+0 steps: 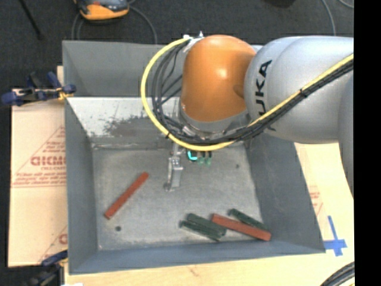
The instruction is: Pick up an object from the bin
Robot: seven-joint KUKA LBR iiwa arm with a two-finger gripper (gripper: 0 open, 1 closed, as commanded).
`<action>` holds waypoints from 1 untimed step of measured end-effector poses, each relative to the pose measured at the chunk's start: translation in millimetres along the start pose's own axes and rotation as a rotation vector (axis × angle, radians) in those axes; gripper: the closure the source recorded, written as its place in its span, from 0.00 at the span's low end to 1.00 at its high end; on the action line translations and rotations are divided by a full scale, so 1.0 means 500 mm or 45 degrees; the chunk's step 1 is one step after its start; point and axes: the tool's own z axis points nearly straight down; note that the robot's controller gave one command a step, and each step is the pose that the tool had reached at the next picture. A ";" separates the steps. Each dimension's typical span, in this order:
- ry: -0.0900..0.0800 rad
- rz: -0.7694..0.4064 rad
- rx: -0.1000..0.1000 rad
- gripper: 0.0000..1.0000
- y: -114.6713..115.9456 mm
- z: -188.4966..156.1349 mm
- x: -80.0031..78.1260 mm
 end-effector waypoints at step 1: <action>-0.010 0.005 -0.001 0.00 -0.002 -0.009 -0.003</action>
Offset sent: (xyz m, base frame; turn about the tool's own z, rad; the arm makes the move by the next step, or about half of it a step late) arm -0.0077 0.0705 -0.1574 -0.4545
